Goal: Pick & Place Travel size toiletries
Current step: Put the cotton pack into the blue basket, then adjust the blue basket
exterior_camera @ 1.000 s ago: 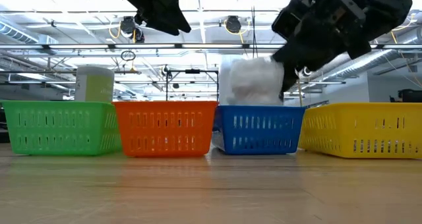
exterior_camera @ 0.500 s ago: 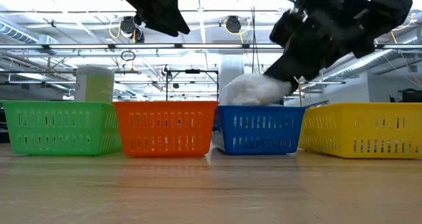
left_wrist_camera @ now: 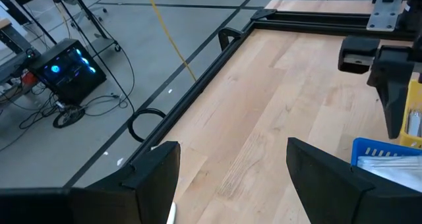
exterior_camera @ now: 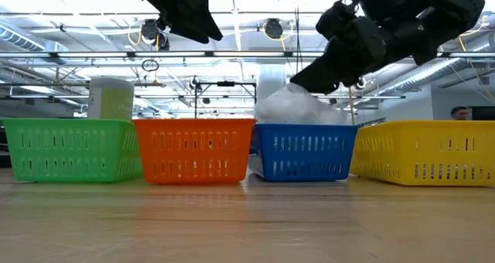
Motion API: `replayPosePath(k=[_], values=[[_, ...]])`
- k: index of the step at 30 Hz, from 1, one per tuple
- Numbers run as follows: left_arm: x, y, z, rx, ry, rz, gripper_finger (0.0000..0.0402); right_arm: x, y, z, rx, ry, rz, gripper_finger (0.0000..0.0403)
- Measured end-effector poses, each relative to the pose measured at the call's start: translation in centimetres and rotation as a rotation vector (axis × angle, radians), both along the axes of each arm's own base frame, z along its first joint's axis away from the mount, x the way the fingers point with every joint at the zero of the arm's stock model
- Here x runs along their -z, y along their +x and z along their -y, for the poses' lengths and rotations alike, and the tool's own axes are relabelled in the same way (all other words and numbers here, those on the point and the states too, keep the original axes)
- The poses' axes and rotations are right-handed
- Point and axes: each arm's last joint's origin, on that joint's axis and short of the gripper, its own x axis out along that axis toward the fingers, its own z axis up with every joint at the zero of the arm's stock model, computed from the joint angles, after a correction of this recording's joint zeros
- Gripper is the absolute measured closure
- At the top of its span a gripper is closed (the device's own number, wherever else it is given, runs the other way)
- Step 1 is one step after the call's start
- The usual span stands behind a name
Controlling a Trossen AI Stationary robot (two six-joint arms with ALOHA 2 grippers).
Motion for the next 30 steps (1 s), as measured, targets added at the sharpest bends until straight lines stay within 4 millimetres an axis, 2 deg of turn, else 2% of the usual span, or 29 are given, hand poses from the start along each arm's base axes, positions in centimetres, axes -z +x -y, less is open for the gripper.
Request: replayPosePath(k=[5, 10, 12, 16, 20, 30], values=[[0.0, 0.0, 0.0, -0.001, -0.001, -0.005, 0.0128, -0.4, 0.1, 0.2, 0.021, -0.065, 0.041, 0.0204], [0.1, 0.0, 0.0, 0.01, -0.007, -0.006, 0.0128, -0.1, -0.1, 1.5, 0.312, -0.232, -0.016, 0.0207], [0.1, 0.0, 0.0, 0.014, -0.01, -0.006, 0.0128, 0.3, -0.2, 2.8, 0.352, -0.24, -0.052, 0.0211], [0.1, 0.0, 0.1, 0.02, -0.018, -0.002, 0.0128, 1.7, -0.4, 5.4, 0.281, -0.051, -0.106, 0.0223], [0.1, 0.0, 0.1, 0.018, -0.024, 0.002, 0.0128, 2.8, -0.5, 6.8, 0.27, 0.002, -0.15, 0.0235], [0.1, 0.0, 0.1, 0.019, -0.027, 0.004, 0.0128, 3.8, -0.4, 6.4, 0.139, 0.04, -0.201, 0.0248]])
